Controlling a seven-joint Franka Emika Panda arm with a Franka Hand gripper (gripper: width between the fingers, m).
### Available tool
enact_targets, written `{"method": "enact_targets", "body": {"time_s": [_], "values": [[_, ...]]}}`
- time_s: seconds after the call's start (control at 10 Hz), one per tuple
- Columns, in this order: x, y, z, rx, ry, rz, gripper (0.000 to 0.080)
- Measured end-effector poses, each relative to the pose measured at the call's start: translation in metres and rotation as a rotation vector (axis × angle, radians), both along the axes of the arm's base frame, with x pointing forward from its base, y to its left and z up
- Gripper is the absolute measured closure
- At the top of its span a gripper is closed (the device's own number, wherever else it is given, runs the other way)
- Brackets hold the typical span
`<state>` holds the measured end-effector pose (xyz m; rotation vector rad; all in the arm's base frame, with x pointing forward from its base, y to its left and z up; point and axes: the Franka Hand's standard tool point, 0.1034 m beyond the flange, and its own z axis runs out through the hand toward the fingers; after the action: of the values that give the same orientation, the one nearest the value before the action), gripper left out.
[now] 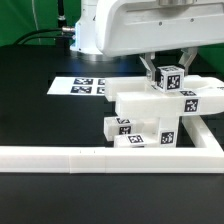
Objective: Assemble chair
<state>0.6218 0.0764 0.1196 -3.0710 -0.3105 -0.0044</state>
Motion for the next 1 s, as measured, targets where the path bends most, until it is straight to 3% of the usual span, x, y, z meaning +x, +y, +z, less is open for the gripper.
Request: {"method": "enact_targets", "body": {"time_s": [0.6, 0.8, 1.0], "values": [[-0.0001, 0.0014, -0.0001, 0.008, 0.024, -0.403, 0.0514], [0.0002, 0.0009, -0.0002, 0.030, 0.040, -0.563, 0.0514], [0.0012, 0.0006, -0.0002, 0.083, 0.072, -0.789, 0.0514]]}}
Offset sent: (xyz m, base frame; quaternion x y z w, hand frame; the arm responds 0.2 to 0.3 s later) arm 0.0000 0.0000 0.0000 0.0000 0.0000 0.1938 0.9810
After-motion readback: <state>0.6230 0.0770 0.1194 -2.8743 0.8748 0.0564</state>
